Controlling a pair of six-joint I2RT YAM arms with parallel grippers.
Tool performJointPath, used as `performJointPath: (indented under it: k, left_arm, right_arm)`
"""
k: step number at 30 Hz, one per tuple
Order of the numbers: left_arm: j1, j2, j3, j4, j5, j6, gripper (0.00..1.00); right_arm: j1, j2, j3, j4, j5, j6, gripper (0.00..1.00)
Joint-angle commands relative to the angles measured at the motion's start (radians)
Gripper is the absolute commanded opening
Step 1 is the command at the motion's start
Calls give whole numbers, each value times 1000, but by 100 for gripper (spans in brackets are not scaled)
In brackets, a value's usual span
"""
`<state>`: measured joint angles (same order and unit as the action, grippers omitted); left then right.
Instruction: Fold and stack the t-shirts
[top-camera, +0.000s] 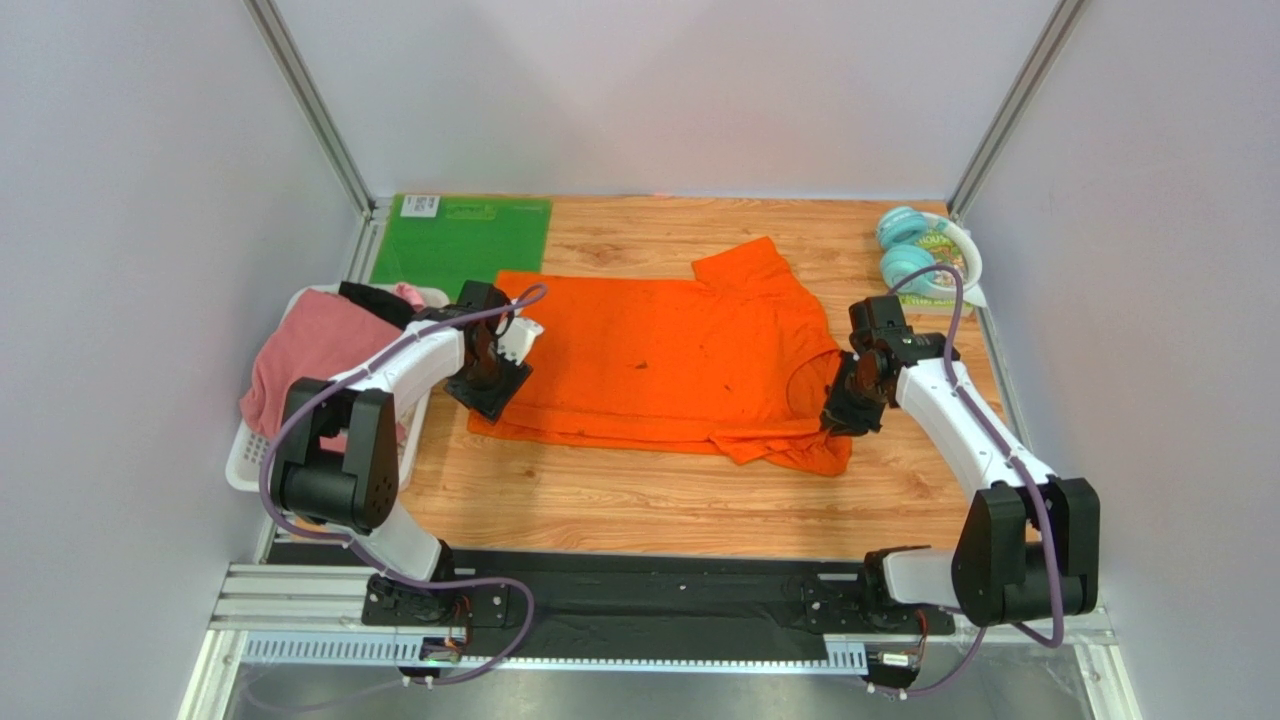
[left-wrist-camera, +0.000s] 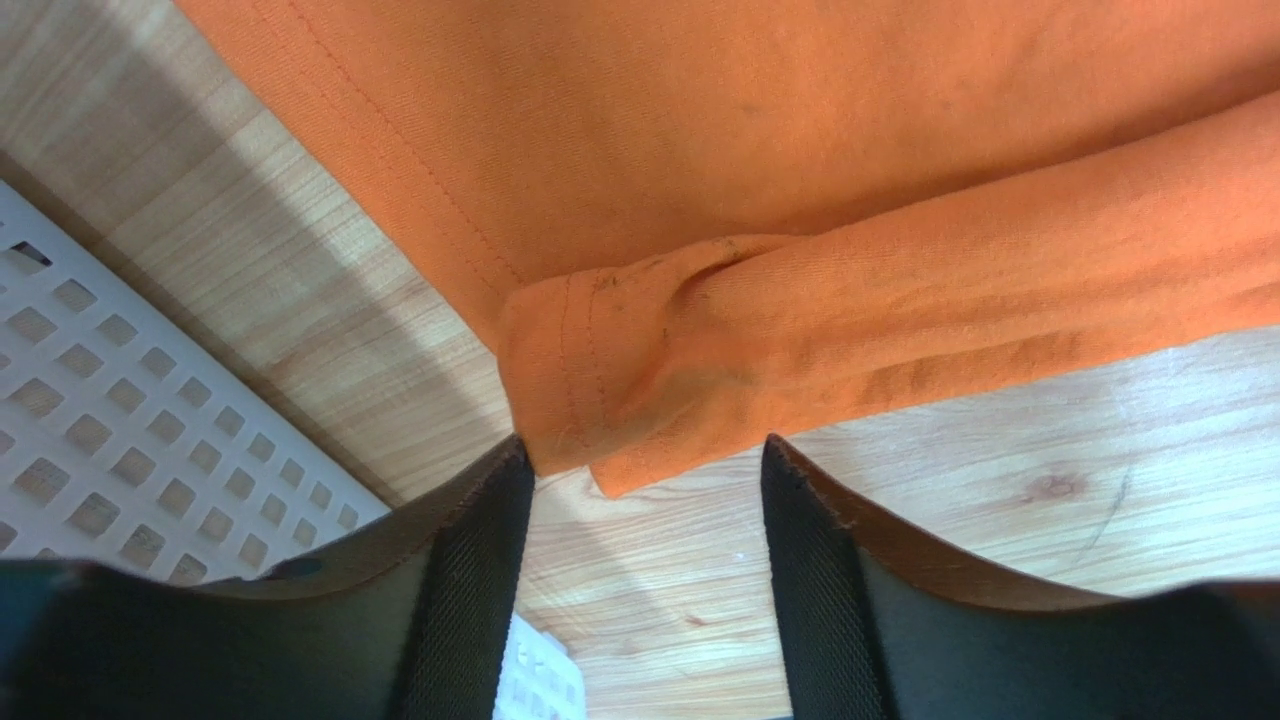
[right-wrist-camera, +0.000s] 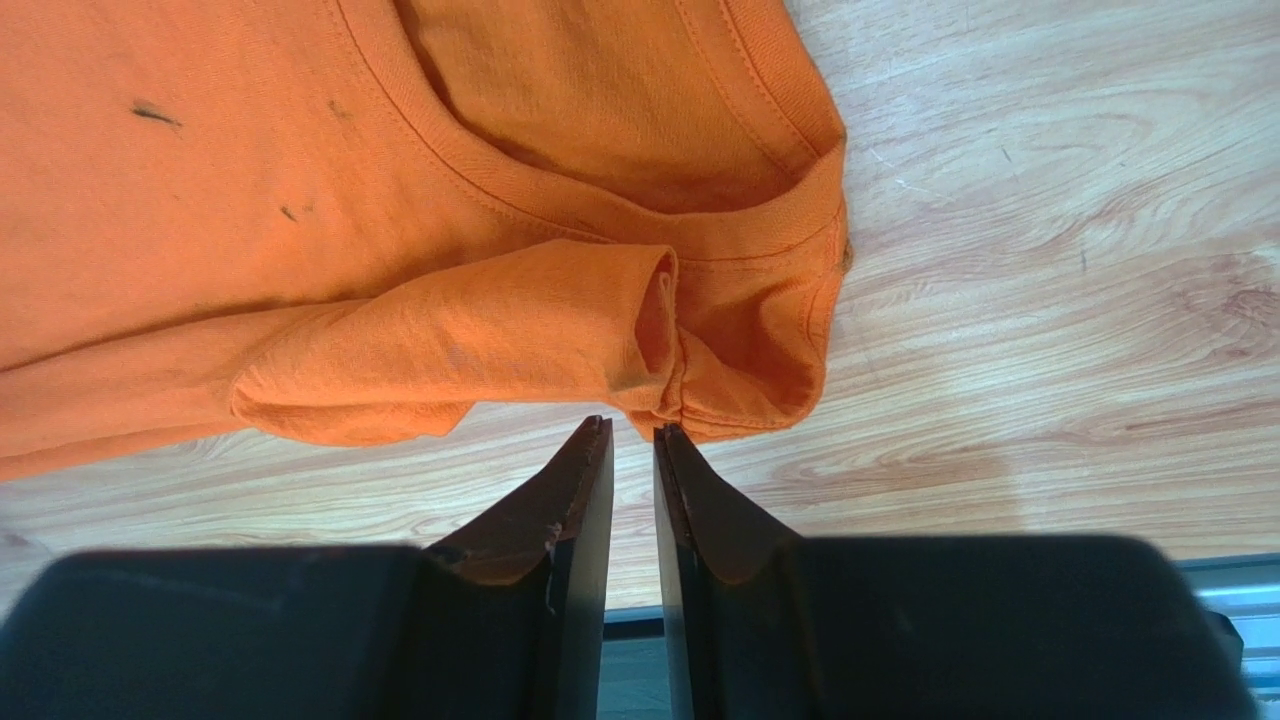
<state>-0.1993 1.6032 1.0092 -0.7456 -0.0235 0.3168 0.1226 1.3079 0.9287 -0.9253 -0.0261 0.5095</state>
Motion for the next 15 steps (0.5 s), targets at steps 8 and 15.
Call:
performJointPath:
  k: [8, 15]
  left_arm:
    - [8, -8, 14, 17, 19, -12, 38]
    - [8, -15, 8, 17, 19, -10, 32]
  right_arm:
    - [-2, 20, -14, 28, 80, 11, 36]
    - [-1, 57, -7, 71, 57, 20, 37]
